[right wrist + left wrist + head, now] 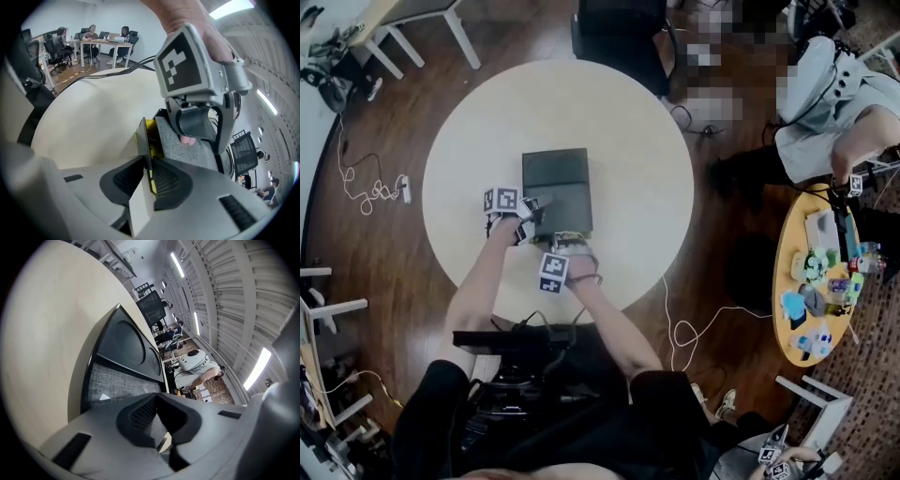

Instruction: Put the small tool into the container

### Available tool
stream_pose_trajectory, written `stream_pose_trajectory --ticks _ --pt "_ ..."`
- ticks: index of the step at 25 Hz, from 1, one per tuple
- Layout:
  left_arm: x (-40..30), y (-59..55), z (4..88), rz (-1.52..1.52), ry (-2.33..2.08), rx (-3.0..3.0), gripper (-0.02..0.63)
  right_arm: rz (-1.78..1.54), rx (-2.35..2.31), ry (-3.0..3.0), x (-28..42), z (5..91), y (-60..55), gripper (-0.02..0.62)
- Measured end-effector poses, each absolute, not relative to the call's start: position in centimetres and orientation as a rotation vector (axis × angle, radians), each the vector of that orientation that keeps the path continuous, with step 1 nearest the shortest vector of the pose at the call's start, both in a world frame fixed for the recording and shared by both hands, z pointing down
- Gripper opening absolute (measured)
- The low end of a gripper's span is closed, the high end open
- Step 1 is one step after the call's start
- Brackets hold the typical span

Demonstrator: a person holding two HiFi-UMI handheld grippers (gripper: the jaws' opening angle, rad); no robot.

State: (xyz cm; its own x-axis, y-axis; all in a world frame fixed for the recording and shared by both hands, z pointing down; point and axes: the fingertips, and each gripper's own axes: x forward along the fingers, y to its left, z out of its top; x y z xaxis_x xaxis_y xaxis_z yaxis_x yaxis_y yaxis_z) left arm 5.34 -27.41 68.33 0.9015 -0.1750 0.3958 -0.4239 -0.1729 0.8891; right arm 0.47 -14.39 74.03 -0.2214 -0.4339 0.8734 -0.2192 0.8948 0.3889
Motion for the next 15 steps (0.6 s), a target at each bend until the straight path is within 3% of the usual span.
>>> stream_pose_trajectory --ticks 8,15 --pt "4.7 -27.6 68.8 0.208 -0.496 1.733 0.000 -0.219 0.535 -1.862 1.9 72.2 -14.5 0.084" --pt "4.3 -25.9 65.8 0.007 -0.453 1.831 -0.005 0.229 0.786 -2.236 4.4 66.0 -13.9 0.077"
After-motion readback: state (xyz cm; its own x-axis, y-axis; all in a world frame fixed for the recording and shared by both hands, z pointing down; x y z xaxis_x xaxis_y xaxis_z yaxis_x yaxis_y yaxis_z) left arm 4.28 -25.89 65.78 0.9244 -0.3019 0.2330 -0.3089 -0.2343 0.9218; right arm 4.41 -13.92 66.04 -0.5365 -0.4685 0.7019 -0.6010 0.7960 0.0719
